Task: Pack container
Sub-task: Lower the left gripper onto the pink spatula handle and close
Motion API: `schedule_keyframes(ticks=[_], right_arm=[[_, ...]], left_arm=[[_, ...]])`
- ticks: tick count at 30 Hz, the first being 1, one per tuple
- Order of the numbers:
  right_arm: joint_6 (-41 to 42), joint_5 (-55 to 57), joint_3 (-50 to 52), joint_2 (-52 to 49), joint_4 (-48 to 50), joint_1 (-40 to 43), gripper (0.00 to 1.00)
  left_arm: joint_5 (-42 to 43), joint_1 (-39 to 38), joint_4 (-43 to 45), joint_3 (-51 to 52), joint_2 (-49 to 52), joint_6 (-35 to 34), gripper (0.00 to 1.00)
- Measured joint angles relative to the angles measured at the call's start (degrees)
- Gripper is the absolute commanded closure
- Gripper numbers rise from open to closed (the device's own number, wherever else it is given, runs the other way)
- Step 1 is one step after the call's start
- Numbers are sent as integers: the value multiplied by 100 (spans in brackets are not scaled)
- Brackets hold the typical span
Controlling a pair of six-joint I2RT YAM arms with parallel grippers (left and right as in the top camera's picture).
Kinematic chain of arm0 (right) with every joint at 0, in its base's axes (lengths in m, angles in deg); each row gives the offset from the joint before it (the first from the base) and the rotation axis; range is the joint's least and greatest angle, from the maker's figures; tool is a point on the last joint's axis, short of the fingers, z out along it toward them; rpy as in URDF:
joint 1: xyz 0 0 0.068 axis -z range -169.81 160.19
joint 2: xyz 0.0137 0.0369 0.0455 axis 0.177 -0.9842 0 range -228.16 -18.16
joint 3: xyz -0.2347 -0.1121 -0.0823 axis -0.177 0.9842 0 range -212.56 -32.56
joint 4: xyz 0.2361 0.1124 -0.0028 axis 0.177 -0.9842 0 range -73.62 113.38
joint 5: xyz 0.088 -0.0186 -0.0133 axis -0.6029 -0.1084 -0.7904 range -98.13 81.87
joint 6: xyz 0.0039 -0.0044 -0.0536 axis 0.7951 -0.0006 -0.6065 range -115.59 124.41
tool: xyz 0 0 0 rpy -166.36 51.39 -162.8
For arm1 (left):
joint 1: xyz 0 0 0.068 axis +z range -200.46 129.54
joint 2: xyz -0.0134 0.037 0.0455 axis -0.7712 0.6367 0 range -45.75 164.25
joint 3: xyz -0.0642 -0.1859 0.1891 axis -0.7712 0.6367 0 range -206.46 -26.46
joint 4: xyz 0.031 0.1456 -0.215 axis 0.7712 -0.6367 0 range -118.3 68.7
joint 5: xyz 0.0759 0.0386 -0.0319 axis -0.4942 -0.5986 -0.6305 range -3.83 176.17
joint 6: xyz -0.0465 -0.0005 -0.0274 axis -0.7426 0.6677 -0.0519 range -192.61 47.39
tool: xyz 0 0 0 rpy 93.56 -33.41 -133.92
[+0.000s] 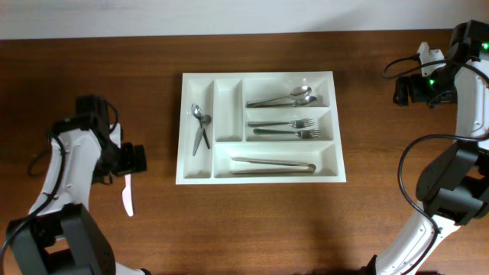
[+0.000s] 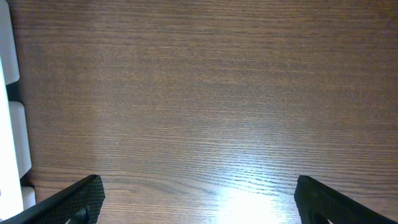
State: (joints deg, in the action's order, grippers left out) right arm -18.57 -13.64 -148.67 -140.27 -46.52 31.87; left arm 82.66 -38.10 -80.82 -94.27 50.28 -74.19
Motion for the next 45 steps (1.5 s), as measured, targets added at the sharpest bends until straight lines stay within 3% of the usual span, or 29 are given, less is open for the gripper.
schedule_keyframes(ticks=[6, 27, 29, 36, 45], right_arm=[[4, 2, 0, 0, -2, 0, 1], [2, 0, 0, 0, 0, 0, 1], [0, 0, 0, 0, 0, 0, 1], [2, 2, 0, 0, 0, 0, 1], [0, 2, 0, 0, 0, 0, 1]], left_arm=[[2, 0, 872, 664, 4, -2, 1], [251, 0, 1373, 706, 890, -125, 0], [251, 0, 1392, 699, 896, -129, 8], [238, 0, 1602, 651, 929, -197, 63], [219, 0, 1633, 640, 938, -223, 98]])
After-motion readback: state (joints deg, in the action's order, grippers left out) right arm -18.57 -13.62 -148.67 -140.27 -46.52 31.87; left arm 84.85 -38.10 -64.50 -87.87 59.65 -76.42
